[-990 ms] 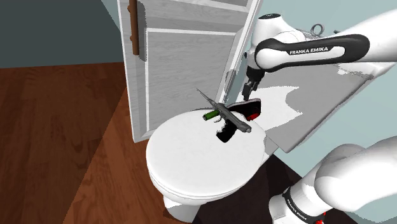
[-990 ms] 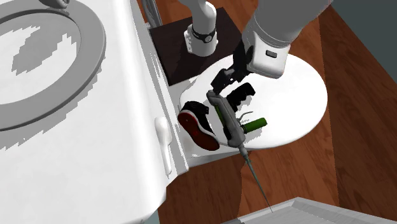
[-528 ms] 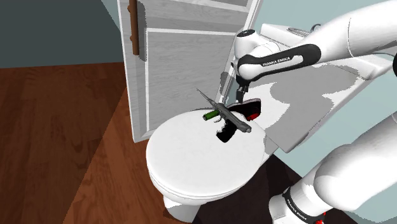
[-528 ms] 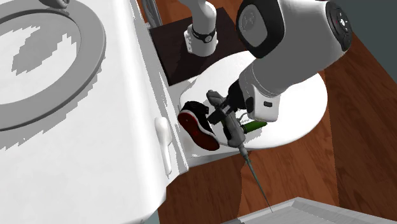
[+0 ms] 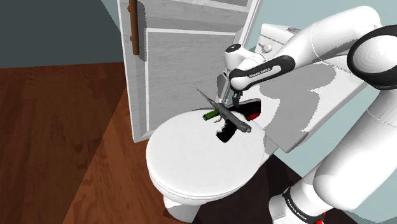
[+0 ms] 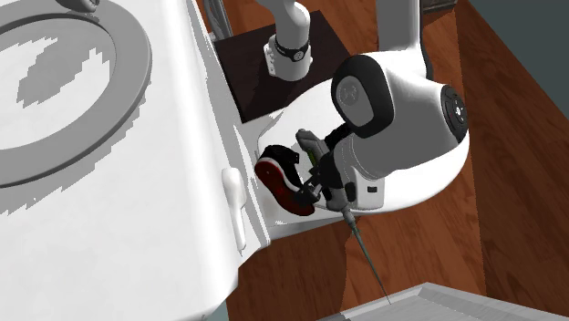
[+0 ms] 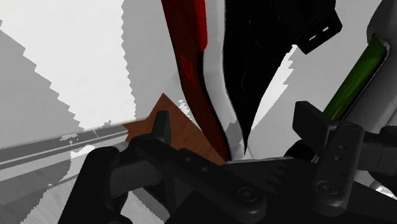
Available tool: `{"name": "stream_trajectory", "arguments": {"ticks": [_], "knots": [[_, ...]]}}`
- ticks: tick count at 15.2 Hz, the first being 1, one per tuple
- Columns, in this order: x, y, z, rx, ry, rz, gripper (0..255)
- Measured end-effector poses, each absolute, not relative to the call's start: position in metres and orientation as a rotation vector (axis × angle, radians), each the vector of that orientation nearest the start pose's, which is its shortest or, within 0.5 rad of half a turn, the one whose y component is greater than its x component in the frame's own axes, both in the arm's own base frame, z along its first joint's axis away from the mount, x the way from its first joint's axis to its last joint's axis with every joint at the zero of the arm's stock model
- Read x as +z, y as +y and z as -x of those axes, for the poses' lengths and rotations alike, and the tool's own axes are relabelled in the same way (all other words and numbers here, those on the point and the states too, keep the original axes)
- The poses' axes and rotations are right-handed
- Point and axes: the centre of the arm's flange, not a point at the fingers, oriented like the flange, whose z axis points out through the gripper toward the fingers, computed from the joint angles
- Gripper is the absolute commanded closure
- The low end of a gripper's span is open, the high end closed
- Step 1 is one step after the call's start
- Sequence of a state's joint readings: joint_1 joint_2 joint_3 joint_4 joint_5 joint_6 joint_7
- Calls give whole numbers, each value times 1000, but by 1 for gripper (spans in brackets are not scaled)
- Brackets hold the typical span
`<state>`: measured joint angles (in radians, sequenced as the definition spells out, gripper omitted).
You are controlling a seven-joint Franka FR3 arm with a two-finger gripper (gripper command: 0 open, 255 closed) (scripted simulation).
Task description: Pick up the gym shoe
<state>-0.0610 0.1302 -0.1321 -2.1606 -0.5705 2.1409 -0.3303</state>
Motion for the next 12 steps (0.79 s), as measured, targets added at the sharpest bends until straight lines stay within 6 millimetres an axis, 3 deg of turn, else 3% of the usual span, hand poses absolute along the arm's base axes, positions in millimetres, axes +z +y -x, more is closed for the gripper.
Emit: {"name": "stream_trajectory", "arguments": {"ticks": [4,5,12], "knots": [[311,-127,-528,476,-853,3421,0],[309,-127,-528,476,-854,3421,255],[307,-126,-529,474,-853,3422,255]]}}
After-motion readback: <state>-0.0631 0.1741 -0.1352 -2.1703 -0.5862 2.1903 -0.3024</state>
